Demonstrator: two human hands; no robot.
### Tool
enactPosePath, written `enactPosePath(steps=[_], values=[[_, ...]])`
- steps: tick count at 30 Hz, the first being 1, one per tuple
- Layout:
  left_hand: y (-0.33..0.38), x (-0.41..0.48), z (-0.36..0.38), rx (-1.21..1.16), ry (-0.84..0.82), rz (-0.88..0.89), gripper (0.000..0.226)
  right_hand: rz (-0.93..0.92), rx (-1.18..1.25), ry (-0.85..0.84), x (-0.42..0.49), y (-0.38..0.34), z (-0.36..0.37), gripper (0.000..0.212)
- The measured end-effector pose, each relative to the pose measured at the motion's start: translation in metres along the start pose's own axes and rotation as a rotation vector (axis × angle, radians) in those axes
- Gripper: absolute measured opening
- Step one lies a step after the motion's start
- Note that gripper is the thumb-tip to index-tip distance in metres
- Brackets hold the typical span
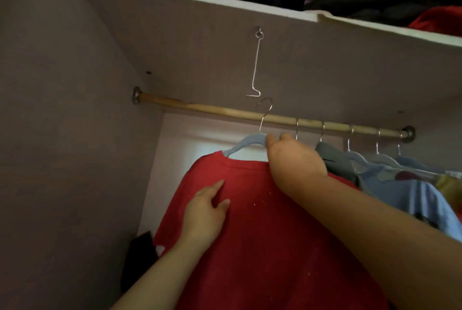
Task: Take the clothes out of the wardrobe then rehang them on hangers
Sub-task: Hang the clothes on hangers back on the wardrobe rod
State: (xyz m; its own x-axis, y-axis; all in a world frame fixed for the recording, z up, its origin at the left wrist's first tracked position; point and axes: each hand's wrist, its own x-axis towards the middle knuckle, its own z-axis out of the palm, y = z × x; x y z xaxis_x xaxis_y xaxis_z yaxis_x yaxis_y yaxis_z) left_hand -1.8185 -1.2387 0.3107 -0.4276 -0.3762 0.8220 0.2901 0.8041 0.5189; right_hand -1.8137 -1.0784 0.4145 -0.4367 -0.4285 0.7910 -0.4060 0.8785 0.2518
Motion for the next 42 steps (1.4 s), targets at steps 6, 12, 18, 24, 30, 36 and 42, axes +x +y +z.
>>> enactPosePath(steps=[6,12,18,24,30,36,42], values=[[-0.009,0.035,0.025,-0.008,-0.024,0.015,0.048,0.157,0.015,-0.072,0.051,0.016,0.018,0.044],[-0.014,0.039,0.038,-0.026,-0.063,0.037,0.047,0.228,0.038,-0.172,0.079,0.025,0.041,0.044],[-0.03,0.012,0.054,-0.109,-0.165,0.004,0.045,0.279,0.038,-0.212,0.072,0.027,0.076,0.043],[-0.037,-0.011,0.071,-0.117,-0.245,-0.023,0.044,0.057,-0.139,-0.066,0.028,0.028,0.095,0.045],[-0.034,-0.043,0.087,-0.104,-0.33,-0.037,0.044,-0.161,0.001,-0.129,-0.06,0.01,0.11,0.043],[-0.038,-0.105,0.09,-0.147,-0.452,-0.098,0.045,-0.18,0.112,-0.198,-0.168,0.003,0.144,0.045],[-0.017,-0.191,0.053,0.023,-0.584,-0.076,0.048,-0.172,0.236,-0.297,-0.269,0.002,0.128,0.042]])
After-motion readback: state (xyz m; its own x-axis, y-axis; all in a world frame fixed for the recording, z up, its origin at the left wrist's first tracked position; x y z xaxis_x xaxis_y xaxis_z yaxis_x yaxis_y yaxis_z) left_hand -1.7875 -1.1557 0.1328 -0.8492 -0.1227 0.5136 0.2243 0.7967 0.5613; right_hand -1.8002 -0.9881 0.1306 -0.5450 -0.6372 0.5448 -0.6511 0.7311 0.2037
